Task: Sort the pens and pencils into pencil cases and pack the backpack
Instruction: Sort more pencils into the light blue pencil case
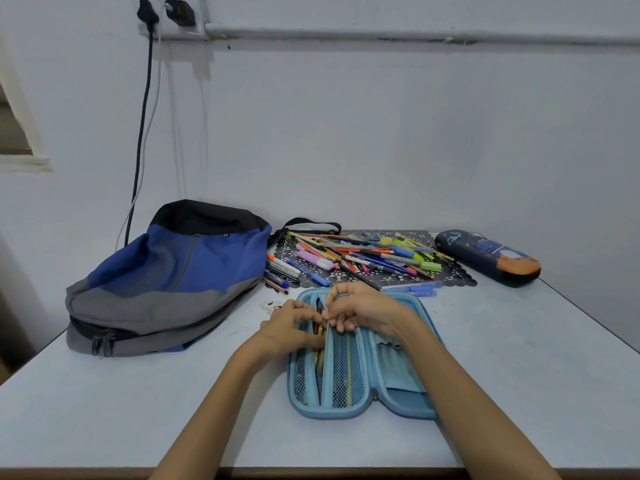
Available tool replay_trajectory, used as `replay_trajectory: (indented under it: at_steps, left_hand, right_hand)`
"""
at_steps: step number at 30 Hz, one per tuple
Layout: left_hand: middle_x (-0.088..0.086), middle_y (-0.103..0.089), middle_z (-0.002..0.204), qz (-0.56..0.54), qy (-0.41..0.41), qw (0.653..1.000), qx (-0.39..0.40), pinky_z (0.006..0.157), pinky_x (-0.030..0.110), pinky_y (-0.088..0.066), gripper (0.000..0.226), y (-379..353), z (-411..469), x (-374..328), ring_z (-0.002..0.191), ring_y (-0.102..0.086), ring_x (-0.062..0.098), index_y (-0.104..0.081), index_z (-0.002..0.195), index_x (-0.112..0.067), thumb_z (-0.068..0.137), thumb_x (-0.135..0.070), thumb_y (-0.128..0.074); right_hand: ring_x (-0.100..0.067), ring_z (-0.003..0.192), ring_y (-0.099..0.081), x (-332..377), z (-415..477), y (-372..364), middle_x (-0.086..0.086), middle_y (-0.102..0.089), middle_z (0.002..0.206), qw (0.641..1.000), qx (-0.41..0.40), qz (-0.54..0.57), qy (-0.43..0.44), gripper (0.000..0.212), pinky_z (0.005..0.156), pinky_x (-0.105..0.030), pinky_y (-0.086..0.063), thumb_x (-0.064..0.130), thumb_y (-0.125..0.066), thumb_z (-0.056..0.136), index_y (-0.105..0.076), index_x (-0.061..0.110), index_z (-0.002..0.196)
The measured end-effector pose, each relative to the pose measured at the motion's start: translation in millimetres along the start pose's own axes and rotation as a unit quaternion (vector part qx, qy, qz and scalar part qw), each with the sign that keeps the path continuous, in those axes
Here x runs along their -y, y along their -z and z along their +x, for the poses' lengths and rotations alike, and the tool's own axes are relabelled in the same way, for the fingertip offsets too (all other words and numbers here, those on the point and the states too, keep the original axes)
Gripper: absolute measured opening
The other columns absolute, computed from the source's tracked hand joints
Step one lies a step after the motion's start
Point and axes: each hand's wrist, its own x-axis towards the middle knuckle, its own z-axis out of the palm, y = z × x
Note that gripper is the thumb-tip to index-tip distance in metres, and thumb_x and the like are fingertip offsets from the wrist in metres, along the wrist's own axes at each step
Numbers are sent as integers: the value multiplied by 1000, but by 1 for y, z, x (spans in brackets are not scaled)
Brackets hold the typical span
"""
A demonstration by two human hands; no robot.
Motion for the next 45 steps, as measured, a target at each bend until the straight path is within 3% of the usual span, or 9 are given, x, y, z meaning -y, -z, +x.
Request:
replay_trajectory:
  at_steps: [4,7,10,14,20,23,28,33,45]
  left_hand:
    - [-5,-45,127,-11,-19,1000,-12,110,38,-32,40,-1,-3,2,125,-43,14,-60,92,-45,55,-43,-76]
    - [-3,-48,130,-86,-65,990,-88,95,17,-38,29,4,-5,12,124,-46,17,-58,113,-29,86,-26,-69]
    - [-2,-41,145,80,-72,982,-158,103,28,-35,40,11,-7,32,133,-40,17,-44,137,-20,98,-25,-47]
    - [-3,-13,162,266,1,959,-98,121,39,-10,55,7,-16,50,149,-8,12,-18,155,-20,103,-38,-29]
    - [-1,0,164,325,10,943,-68,122,34,0,58,0,-19,54,150,3,11,-5,156,-16,105,-42,-14]
    - [1,-1,164,321,4,945,-71,122,30,-1,58,-1,-18,57,150,2,11,-6,156,-14,105,-41,-15]
    - [4,-8,163,310,-10,947,-82,121,30,-3,58,-1,-16,58,150,-3,14,-12,155,-12,105,-40,-17]
    - [5,-13,162,306,-13,947,-97,122,30,-6,59,-1,-18,55,150,-8,15,-17,155,-11,104,-41,-21]
    - [5,-21,161,266,-20,957,-110,120,28,-10,76,1,-17,54,149,-14,16,-28,152,-13,87,-51,-16]
  right_hand:
    - [-14,49,-57,0,1,0,-11,-64,67,1000,5,-4,-2,18,41,-17,-42,-7,-65,82,-56,8,84]
    - [-14,50,-57,-1,0,1,-10,-64,69,1000,7,-12,-7,16,41,-17,-42,-6,-65,83,-57,6,87]
    - [-13,51,-56,0,0,-1,-10,-63,70,999,13,-46,-13,12,43,-17,-42,-3,-67,83,-60,4,90]
    - [-13,53,-57,2,4,-1,-8,-63,70,993,38,-103,-31,10,46,-18,-45,0,-65,87,-62,0,96]
    - [-14,57,-62,19,9,19,-9,-66,75,983,104,-134,-67,13,49,-19,-50,12,-63,92,-63,0,99]
    - [-16,54,-59,25,19,43,-12,-65,73,981,-22,-180,-63,10,47,-20,-47,5,-61,91,-65,-4,94]
    - [-22,66,-61,12,69,63,-19,-69,79,873,-303,-382,15,20,69,-43,-58,3,-53,86,-69,-8,83]
    - [-26,94,-64,2,96,43,-7,-70,100,803,-319,-503,15,20,77,-35,-51,6,-55,90,-72,13,98]
    - [-25,95,-63,-13,130,39,-6,-68,102,731,-346,-589,6,17,70,-31,-45,27,-66,91,-71,15,102]
